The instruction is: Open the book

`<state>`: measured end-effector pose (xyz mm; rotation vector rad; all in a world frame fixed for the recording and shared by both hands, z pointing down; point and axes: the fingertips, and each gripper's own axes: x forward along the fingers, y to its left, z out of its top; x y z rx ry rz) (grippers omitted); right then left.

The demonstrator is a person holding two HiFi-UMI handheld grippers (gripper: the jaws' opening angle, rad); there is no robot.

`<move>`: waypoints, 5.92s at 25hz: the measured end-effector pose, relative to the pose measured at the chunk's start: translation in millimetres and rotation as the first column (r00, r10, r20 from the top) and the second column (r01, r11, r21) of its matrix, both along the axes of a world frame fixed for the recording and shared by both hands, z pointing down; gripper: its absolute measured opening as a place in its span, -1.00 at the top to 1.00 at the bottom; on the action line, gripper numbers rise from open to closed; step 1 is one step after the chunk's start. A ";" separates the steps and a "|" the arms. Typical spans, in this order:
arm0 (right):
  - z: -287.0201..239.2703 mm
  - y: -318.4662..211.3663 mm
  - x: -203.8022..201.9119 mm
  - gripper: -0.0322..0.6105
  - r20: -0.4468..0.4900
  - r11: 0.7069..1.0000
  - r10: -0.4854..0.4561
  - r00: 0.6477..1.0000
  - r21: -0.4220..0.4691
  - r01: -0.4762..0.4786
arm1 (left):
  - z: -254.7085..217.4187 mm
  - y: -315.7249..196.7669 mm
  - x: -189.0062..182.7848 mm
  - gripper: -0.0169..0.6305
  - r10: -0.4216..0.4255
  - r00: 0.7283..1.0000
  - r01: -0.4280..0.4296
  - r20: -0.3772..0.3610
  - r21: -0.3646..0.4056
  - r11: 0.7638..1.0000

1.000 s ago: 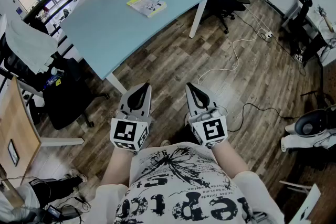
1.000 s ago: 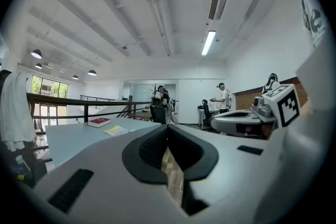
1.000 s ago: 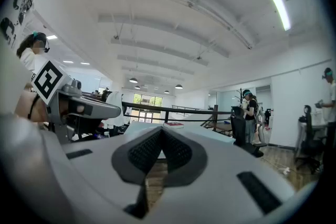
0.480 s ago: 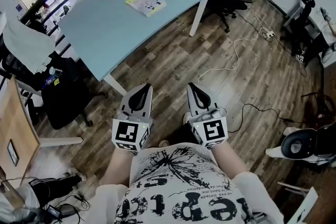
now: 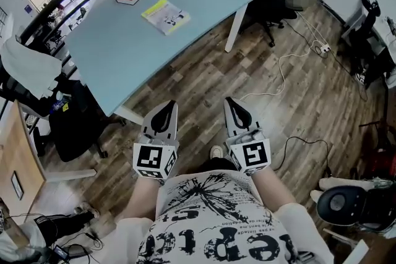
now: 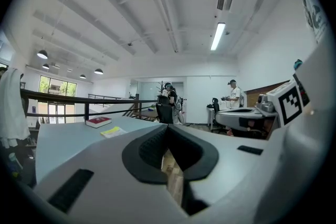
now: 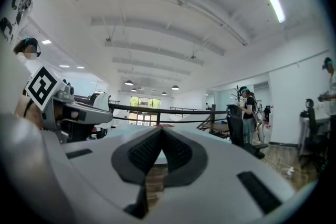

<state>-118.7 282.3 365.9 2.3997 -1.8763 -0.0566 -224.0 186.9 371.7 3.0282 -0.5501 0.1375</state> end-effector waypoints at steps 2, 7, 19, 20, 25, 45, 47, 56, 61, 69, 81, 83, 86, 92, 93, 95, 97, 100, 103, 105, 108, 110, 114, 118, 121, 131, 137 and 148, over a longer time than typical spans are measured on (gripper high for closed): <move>-3.4 -3.4 33.2 0.87 -0.003 1.000 -0.006 1.000 0.000 0.006 | -5.3 -4.3 31.6 0.89 -0.008 1.000 0.008 -0.007 0.008 1.000; -3.7 -17.0 105.4 0.87 -0.008 0.999 -0.039 0.999 -0.016 0.039 | -5.9 -15.7 99.8 0.89 -0.033 0.999 0.034 -0.018 0.012 0.999; 17.4 -109.8 221.0 0.86 0.064 0.997 -0.027 0.998 -0.065 0.031 | 10.7 -95.9 199.7 0.89 -0.069 0.997 0.069 0.020 -0.019 0.997; 19.1 -122.2 231.2 0.86 0.061 0.997 -0.026 0.998 -0.069 0.030 | 12.7 -108.2 210.6 0.89 -0.069 0.997 0.069 0.020 -0.020 0.997; 26.5 -194.3 280.9 0.87 0.056 0.994 -0.030 0.998 -0.105 0.036 | 22.7 -184.0 260.3 0.89 -0.079 0.996 0.080 0.033 -0.032 0.996; 38.2 -460.3 394.1 0.86 0.094 0.964 -0.212 0.973 -0.142 0.224 | 36.7 -419.4 354.0 0.89 -0.260 0.962 0.265 0.088 -0.059 0.962; 37.7 -478.9 399.4 0.86 0.083 0.948 -0.275 0.958 -0.143 0.284 | 35.3 -429.4 358.1 0.89 -0.312 0.946 0.317 0.086 -0.056 0.947; 46.3 -544.5 431.2 0.87 0.080 0.814 -0.544 0.835 -0.191 0.548 | 63.6 -453.7 392.6 0.88 -0.534 0.827 0.555 0.175 -0.104 0.825; 73.7 -561.4 446.9 0.86 0.118 0.728 -0.637 0.762 -0.232 0.645 | 126.2 -452.6 419.9 0.88 -0.565 0.773 0.624 0.290 -0.182 0.760; 114.0 -567.6 457.2 0.86 0.190 0.612 -0.715 0.673 -0.296 0.734 | 216.5 -440.0 444.8 0.61 -0.524 0.701 0.681 0.484 -0.235 0.693; 146.7 -566.8 445.6 0.86 0.237 0.549 -0.739 0.630 -0.329 0.768 | 276.9 -452.2 453.8 0.51 -0.448 0.643 0.672 0.622 -0.177 0.719; 147.9 -564.7 446.4 0.86 0.239 0.550 -0.736 0.634 -0.334 0.765 | 280.2 -453.3 454.8 0.52 -0.446 0.643 0.673 0.623 -0.181 0.718; 148.1 -561.7 447.2 0.86 0.238 0.558 -0.727 0.644 -0.341 0.757 | 279.4 -454.8 451.6 0.72 -0.456 0.649 0.679 0.609 -0.194 0.708; 144.6 -555.7 442.6 0.86 0.224 0.577 -0.713 0.665 -0.352 0.737 | 268.1 -455.7 445.9 0.87 -0.455 0.702 0.660 0.548 -0.260 0.704; 142.9 -555.1 440.6 0.87 0.221 0.581 -0.710 0.669 -0.352 0.734 | 264.9 -456.2 444.8 0.87 -0.453 0.710 0.654 0.539 -0.267 0.708; 137.1 -554.6 435.2 0.87 0.216 0.591 -0.705 0.675 -0.346 0.728 | 256.6 -457.3 441.9 0.88 -0.450 0.725 0.640 0.521 -0.271 0.719; 129.6 -554.1 428.4 0.86 0.210 0.602 -0.702 0.681 -0.336 0.724 | 247.1 -456.8 437.6 0.88 -0.447 0.736 0.628 0.508 -0.266 0.732; 119.5 -551.2 416.4 0.87 0.198 0.619 -0.696 0.690 -0.322 0.716 | 227.8 -455.4 425.7 0.88 -0.458 0.741 0.622 0.491 -0.244 0.744; 110.4 -547.1 399.4 0.86 0.186 0.632 -0.694 0.695 -0.306 0.712 | 208.1 -456.3 405.6 0.88 -0.482 0.746 0.621 0.460 -0.219 0.752; 104.2 -544.3 387.1 0.86 0.176 0.640 -0.693 0.699 -0.295 0.709 | 198.5 -456.2 387.6 0.88 -0.500 0.747 0.626 0.439 -0.211 0.751; 96.0 -539.9 371.7 0.86 0.153 0.658 -0.688 0.709 -0.281 0.699 | 188.9 -453.6 360.8 0.87 -0.519 0.747 0.633 0.416 -0.207 0.746; 91.7 -537.4 361.5 0.86 0.147 0.667 -0.683 0.715 -0.274 0.693 | 181.0 -451.2 344.1 0.87 -0.527 0.746 0.637 0.407 -0.205 0.743; 84.5 -533.4 337.7 0.86 0.135 0.683 -0.675 0.725 -0.259 0.683 | 172.6 -446.4 308.5 0.87 -0.543 0.744 0.644 0.389 -0.202 0.738; 82.1 -529.5 313.7 0.86 0.131 0.695 -0.665 0.736 -0.253 0.673 | 167.1 -442.5 271.6 0.87 -0.563 0.735 0.658 0.377 -0.197 0.727; 84.7 -526.3 295.1 0.86 0.132 0.699 -0.660 0.740 -0.256 0.668 | 167.4 -441.3 244.8 0.87 -0.577 0.725 0.672 0.376 -0.198 0.714; 88.7 -528.1 236.6 0.86 0.136 0.712 -0.648 0.749 -0.241 0.659 | 189.4 -439.9 165.9 0.87 -0.591 0.698 0.702 0.405 -0.223 0.677; 91.7 -528.8 214.4 0.86 0.124 0.707 -0.657 0.744 -0.240 0.665 | 225.1 -440.0 140.9 0.87 -0.566 0.670 0.723 0.481 -0.249 0.645; 102.7 -515.2 197.7 0.86 0.124 0.705 -0.651 0.749 -0.267 0.657 | 276.1 -439.3 117.6 0.86 -0.522 0.643 0.753 0.560 -0.340 0.563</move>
